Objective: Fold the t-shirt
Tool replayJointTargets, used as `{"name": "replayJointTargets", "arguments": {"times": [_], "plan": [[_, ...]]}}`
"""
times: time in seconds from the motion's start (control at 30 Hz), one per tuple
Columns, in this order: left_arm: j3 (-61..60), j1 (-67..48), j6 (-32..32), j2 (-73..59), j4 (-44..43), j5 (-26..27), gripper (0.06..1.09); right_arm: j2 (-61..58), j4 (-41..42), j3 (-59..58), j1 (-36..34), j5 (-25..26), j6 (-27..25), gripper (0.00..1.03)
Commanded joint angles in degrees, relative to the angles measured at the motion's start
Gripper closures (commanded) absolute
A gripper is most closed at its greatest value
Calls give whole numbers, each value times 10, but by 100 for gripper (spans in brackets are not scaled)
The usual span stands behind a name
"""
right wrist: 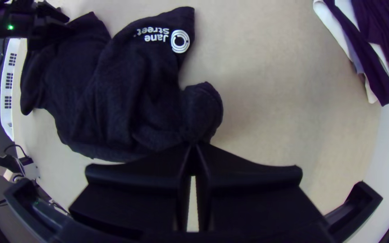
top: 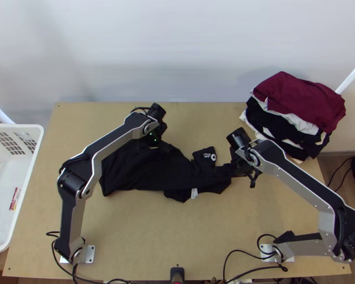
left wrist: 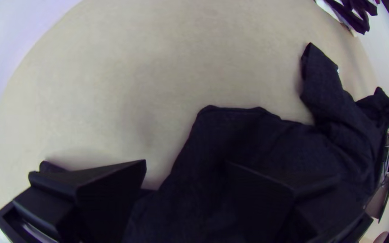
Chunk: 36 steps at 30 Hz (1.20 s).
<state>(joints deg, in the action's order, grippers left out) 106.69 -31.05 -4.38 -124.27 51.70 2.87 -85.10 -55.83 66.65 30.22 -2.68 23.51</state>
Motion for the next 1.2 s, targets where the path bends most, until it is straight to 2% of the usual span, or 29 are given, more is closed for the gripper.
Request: {"name": "replayJointTargets", "arguments": {"times": [0.0,0.03,0.1,0.13,0.63,0.8,0.97,1.07,1.17], "plan": [[17,-8,-9,-12,2,-1,62,14,-2,17,-6,-4,-10,100],[15,-9,-6,-8,-1,0,78,14,-2,20,-9,-4,-10,100],[12,-9,-4,8,-13,1,102,15,3,27,-16,-4,-12,100],[12,-6,-1,18,-16,1,104,15,5,31,-18,-4,-14,100],[91,151,68,176,-33,-3,104,-19,82,136,-67,1,-49,100],[167,201,89,197,-36,-3,105,-82,83,270,-97,6,-75,100],[230,213,102,225,-63,-11,105,-144,83,453,-116,8,-96,100],[230,207,117,267,-104,-26,105,-160,83,548,-121,8,-102,100],[229,189,119,307,-119,-73,105,-152,83,594,-124,8,-108,100]]}}
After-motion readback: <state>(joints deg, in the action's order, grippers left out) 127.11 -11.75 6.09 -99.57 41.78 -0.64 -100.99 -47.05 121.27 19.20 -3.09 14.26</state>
